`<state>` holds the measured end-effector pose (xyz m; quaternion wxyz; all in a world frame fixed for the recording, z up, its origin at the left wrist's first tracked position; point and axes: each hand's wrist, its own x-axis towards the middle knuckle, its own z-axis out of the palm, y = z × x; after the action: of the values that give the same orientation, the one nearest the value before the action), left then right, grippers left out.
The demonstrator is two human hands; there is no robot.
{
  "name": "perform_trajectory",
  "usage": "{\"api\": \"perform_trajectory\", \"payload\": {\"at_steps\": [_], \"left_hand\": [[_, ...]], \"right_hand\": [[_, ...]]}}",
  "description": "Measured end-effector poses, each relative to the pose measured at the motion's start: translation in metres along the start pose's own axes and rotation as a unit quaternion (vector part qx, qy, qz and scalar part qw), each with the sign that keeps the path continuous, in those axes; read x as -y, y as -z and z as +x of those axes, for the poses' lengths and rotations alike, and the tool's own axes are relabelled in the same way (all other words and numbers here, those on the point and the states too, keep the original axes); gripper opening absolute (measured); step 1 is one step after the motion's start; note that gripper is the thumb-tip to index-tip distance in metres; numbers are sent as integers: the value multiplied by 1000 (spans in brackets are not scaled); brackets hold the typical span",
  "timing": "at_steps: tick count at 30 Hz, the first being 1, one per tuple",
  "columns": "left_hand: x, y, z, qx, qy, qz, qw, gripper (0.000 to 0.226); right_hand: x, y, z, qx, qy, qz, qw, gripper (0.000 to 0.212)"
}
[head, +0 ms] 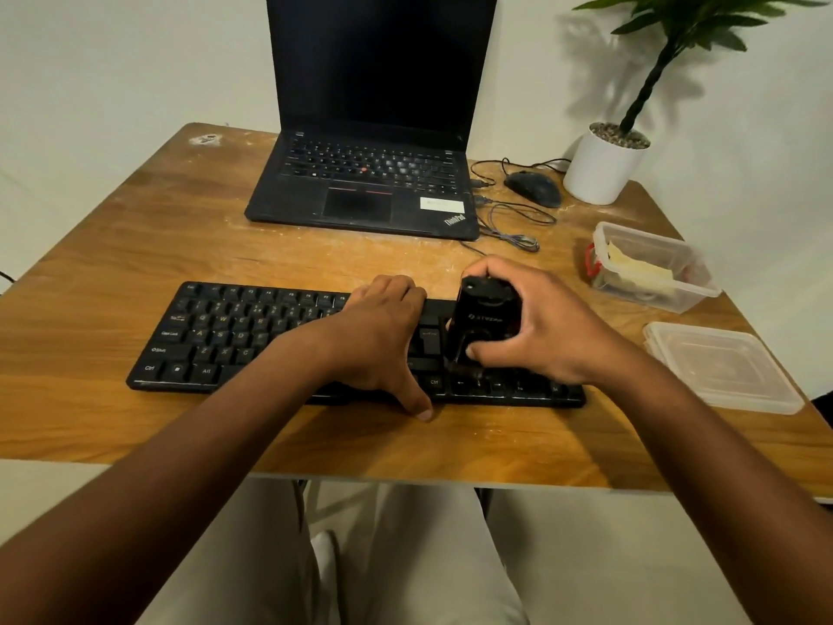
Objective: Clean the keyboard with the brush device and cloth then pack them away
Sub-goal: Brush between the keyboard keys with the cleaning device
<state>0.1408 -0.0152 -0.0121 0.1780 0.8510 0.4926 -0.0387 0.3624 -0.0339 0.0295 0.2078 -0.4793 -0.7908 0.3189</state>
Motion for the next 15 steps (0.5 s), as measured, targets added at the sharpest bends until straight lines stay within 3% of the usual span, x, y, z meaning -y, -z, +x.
{"api": "perform_trajectory", "payload": {"at_steps": [7, 15], "left_hand": [[-2, 1, 0, 1, 9, 1, 1000, 129], [-8, 4, -3, 6, 27, -8, 1000, 134]], "right_hand": [[-15, 5, 30, -129, -33, 3, 991, 65], [-3, 6, 6, -227, -40, 158, 960, 75]]}}
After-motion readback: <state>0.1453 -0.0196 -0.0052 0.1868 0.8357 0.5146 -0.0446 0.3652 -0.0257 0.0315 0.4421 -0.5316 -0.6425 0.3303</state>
